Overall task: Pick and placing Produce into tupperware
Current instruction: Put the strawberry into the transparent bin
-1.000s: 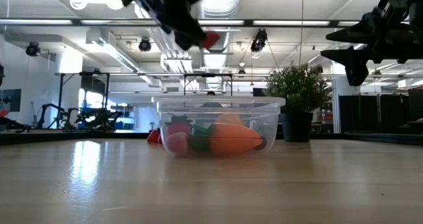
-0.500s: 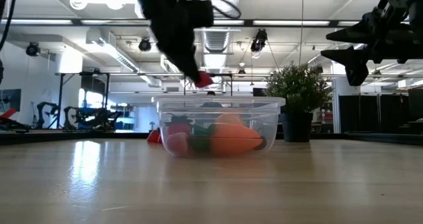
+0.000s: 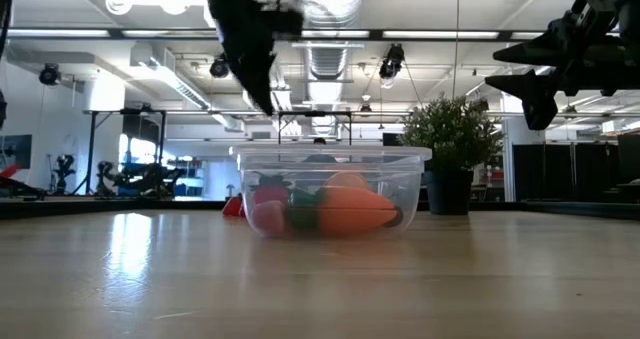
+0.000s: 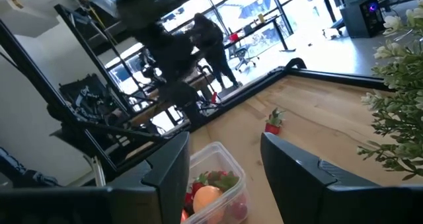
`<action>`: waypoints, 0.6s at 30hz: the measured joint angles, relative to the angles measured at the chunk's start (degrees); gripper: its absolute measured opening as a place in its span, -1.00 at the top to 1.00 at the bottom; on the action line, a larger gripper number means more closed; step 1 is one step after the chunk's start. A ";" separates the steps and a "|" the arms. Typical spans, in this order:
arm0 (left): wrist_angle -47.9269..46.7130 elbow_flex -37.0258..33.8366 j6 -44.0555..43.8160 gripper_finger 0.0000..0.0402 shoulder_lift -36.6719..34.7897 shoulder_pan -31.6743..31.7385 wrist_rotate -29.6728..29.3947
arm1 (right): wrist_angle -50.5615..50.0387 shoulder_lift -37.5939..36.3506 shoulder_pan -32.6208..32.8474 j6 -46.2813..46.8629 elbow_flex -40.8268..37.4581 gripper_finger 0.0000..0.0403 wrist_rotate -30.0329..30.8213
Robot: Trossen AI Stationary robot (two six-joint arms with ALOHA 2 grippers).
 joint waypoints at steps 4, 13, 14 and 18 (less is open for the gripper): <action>-6.18 -2.69 -18.24 -0.45 -0.02 12.28 7.57 | -0.01 0.00 0.00 0.00 0.00 0.12 0.01; 2.17 -10.68 -25.85 -0.45 0.68 23.08 24.57 | 0.00 0.00 0.02 0.00 0.00 0.12 -0.01; 2.35 -10.66 -25.81 -0.45 0.67 23.08 24.53 | 0.00 0.00 0.01 0.00 0.00 0.12 0.01; 4.20 -11.08 -24.90 -0.45 1.11 21.96 23.46 | 0.00 0.00 0.02 0.00 0.00 0.12 0.01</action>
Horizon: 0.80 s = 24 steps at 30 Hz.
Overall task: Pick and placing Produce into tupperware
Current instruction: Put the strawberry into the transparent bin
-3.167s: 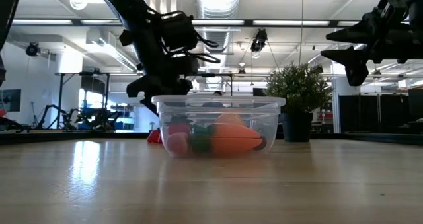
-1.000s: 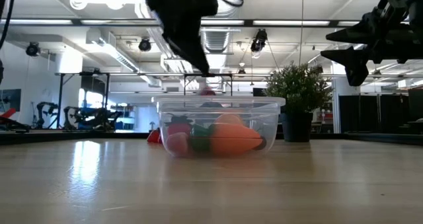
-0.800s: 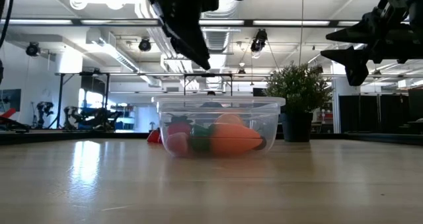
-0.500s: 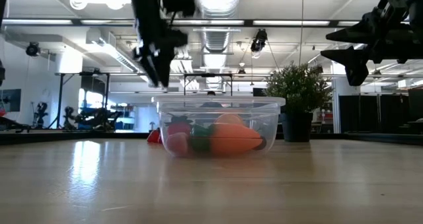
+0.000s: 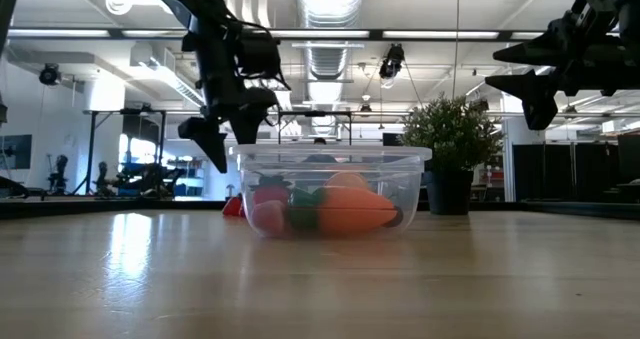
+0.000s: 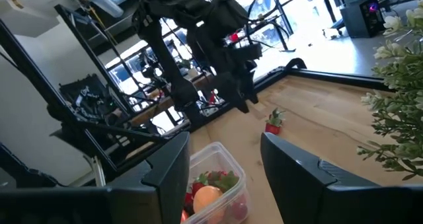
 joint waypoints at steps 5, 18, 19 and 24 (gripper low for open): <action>1.55 -0.03 0.14 -0.45 3.16 -1.81 -3.30 | 0.00 0.00 0.00 0.00 0.00 0.12 0.00; 6.32 1.35 0.69 -0.45 10.57 -2.59 -5.57 | 0.00 0.00 -0.01 0.00 0.00 0.12 -0.01; 6.78 1.36 0.69 -0.45 10.85 -2.59 -5.47 | 0.00 0.00 -0.01 0.00 0.00 0.12 0.00; 7.22 1.38 0.79 -0.39 12.69 -2.81 -5.36 | 0.00 0.00 0.00 0.00 0.00 0.12 0.00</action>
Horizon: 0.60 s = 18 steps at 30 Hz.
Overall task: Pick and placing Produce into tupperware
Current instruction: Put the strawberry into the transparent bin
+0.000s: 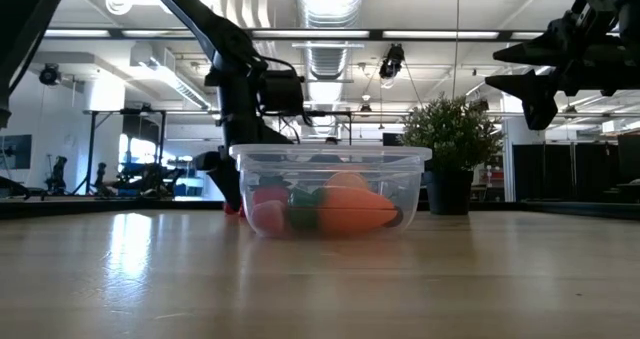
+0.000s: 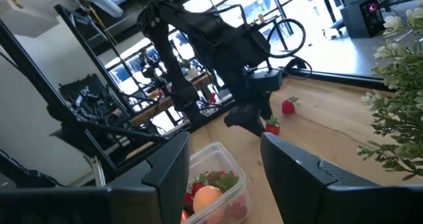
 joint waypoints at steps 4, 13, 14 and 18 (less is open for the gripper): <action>0.94 0.00 0.02 -0.23 0.67 -0.05 0.14 | 0.00 0.00 -0.01 0.00 0.00 0.12 -0.01; 4.52 0.00 0.02 0.13 0.73 -0.07 -0.76 | 0.00 0.00 -0.01 0.00 0.00 0.12 0.00; 4.35 0.00 0.18 0.15 0.73 -0.08 -0.78 | 0.00 0.00 -0.01 0.00 0.00 0.12 -0.01; 2.99 0.00 1.37 0.26 0.81 -0.17 -0.85 | 0.01 0.00 -0.01 0.00 0.00 0.12 0.00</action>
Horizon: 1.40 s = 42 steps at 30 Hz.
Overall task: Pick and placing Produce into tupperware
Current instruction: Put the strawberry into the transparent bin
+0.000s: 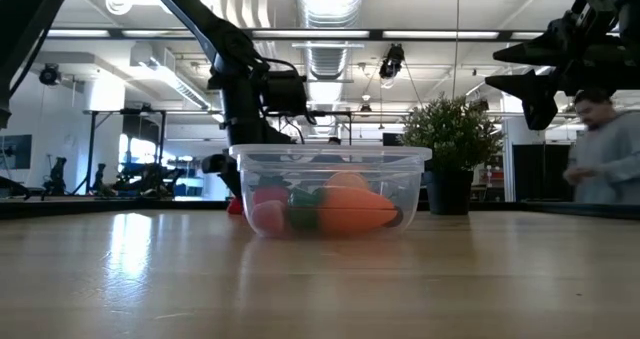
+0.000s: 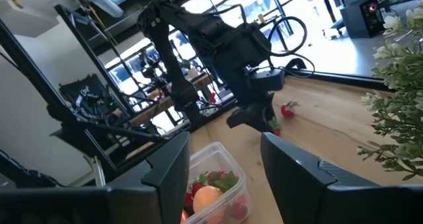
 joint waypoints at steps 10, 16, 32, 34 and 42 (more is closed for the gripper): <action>-1.55 1.08 -0.09 0.38 -1.74 -1.22 1.34 | -0.01 0.00 0.00 0.00 0.00 0.12 0.00; -0.32 5.01 4.14 0.39 -9.30 -6.67 3.84 | -0.01 0.00 0.01 0.00 0.00 0.12 0.00; 0.89 5.38 7.34 -0.15 -10.29 -26.79 1.07 | -0.01 -0.02 -0.02 0.00 0.00 0.12 0.00; -0.10 5.98 7.07 -0.25 -10.90 -26.42 -1.45 | -0.01 -0.02 0.00 0.00 0.00 0.12 0.00; -16.21 8.84 -5.78 -0.37 -16.77 -13.51 -16.49 | -0.01 0.00 -0.02 0.00 0.00 0.12 -0.01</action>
